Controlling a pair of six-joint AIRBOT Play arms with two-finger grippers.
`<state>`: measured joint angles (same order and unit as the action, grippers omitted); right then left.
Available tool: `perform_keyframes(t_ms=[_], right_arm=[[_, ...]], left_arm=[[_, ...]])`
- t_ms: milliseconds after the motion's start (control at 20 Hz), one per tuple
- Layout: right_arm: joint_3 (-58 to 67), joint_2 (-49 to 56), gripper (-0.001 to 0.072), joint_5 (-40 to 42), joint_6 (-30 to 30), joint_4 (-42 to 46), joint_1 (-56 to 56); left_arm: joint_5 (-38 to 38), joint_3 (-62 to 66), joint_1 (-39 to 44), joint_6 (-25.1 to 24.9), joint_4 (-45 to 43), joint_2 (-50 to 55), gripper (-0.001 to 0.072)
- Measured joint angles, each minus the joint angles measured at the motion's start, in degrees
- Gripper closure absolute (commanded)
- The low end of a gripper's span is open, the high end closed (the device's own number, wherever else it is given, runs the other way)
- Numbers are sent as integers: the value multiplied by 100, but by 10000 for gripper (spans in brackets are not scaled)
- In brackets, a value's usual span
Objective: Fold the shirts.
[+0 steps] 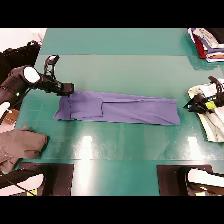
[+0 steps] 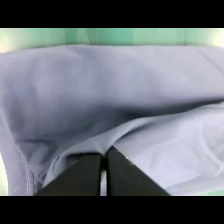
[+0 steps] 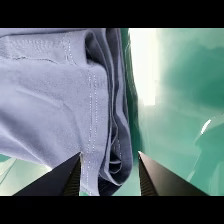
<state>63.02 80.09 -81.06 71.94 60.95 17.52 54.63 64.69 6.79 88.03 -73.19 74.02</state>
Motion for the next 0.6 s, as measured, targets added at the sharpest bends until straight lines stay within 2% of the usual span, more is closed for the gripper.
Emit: perform_keyframes(t_ms=[50, 100, 500, 550, 600], right_arm=[[0, 0, 303, -9, 2, 2, 0], [0, 0, 303, -13, 0, 2, 0], [0, 0, 299, -144, -59, 2, 44], [-7, 0, 248, -195, -79, 7, 79], [-26, -2, 122, -238, -98, 0, 122]], left_arm=[[-4, 0, 0, 0, -17, 0, 5], [-7, 0, -2, 35, -28, 0, -13], [-24, 98, -2, 442, -72, -9, -5], [87, 181, -2, 446, -72, -17, -5], [205, 258, -2, 446, -72, -37, -5]])
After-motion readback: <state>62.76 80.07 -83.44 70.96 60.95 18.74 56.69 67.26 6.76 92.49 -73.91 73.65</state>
